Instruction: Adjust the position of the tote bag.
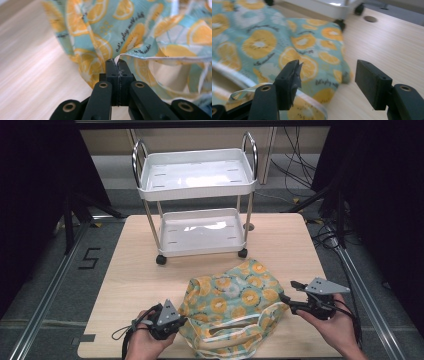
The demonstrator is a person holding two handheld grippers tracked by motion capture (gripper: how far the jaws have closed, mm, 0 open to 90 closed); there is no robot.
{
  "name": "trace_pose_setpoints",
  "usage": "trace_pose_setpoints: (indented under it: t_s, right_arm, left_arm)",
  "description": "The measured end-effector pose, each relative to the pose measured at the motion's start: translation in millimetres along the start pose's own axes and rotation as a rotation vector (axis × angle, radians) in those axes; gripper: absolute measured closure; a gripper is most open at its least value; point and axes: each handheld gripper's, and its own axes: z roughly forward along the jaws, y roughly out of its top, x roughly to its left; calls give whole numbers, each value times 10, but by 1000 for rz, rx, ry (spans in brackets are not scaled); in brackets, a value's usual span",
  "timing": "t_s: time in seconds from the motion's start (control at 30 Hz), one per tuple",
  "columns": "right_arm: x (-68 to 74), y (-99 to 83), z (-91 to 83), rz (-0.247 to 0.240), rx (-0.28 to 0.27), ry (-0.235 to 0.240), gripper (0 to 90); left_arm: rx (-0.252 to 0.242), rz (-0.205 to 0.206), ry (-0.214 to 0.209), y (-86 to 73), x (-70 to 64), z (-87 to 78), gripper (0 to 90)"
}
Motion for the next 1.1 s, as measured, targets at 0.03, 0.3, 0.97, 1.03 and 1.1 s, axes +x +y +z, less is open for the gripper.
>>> trace_pose_setpoints:
  t_s: [0.03,0.3,0.97,1.03,1.1]
  right_arm:
    - [-4,11,25,-50,-10,27,349]
    - [-7,57,-17,-158,62,153,240]
    - [534,37,325,-587,357,273,713]
    - [546,44,356,-572,383,286,836]
    - [535,80,365,-546,392,292,900]
  left_arm:
    - [-23,-32,9,-5,9,7,894]
    - [-38,-75,74,-3,225,-16,894]
    - [-72,-80,74,41,229,-29,890]
    - [-78,-81,60,34,230,-45,886]
    - [-77,-76,60,34,233,-72,874]
